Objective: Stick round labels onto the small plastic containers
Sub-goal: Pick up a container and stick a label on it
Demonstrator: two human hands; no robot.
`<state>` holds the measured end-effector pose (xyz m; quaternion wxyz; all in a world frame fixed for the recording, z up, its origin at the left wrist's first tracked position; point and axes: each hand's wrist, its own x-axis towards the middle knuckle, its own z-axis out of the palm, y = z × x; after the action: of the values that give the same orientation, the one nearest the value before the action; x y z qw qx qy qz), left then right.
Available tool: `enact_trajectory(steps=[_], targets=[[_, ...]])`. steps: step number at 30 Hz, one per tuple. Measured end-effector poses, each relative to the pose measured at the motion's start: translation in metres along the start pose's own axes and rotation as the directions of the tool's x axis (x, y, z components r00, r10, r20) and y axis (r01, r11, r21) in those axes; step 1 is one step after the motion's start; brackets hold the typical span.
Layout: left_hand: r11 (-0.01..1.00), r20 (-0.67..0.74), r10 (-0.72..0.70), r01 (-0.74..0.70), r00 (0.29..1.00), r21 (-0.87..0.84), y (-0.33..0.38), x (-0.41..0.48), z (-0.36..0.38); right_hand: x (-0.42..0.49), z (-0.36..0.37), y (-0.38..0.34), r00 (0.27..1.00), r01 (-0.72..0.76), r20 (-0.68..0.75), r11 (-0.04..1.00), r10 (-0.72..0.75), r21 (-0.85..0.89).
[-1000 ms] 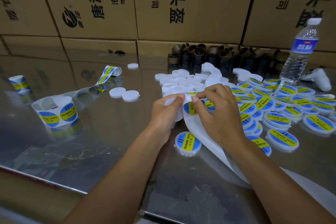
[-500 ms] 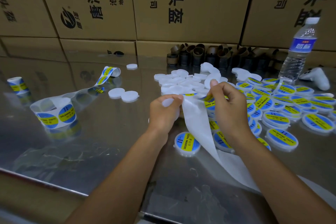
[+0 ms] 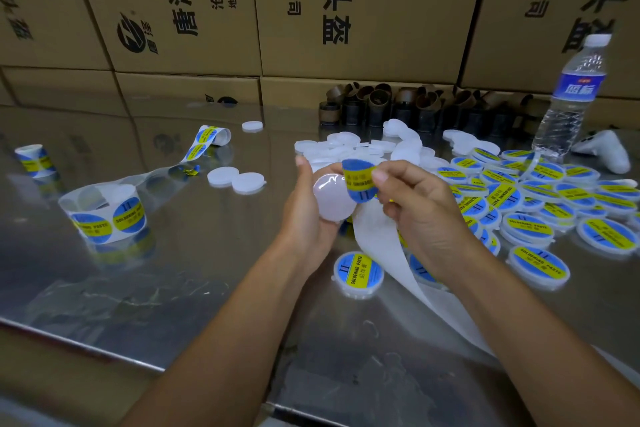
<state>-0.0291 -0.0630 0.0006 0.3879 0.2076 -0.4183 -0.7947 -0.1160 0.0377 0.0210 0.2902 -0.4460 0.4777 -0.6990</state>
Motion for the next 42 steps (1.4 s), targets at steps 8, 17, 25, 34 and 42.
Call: enact_trajectory(steps=[8,17,25,34,42], targets=[[0.977,0.216,-0.091,0.129,0.972,-0.169,-0.003,0.0,0.0,-0.004,0.01,-0.001,0.995,-0.099,0.014,0.993,0.099,0.062],[0.975,0.256,-0.063,0.114,0.965,-0.189,-0.005,0.002,-0.001,-0.002,0.009,0.002,0.987,-0.131,-0.098,0.991,0.127,-0.038],[0.981,0.245,-0.063,0.105,0.968,-0.162,-0.005,0.002,0.001,-0.002,0.01,0.002,0.978,-0.13,-0.17,0.989,0.118,-0.067],[0.991,0.242,-0.078,0.102,0.967,-0.089,-0.001,-0.005,0.005,0.001,0.01,0.009,0.97,-0.146,-0.209,0.986,0.128,-0.075],[0.992,0.272,-0.07,0.095,0.96,-0.079,-0.002,-0.004,0.005,0.0,0.01,0.009,0.976,-0.123,-0.187,0.99,0.108,-0.067]])
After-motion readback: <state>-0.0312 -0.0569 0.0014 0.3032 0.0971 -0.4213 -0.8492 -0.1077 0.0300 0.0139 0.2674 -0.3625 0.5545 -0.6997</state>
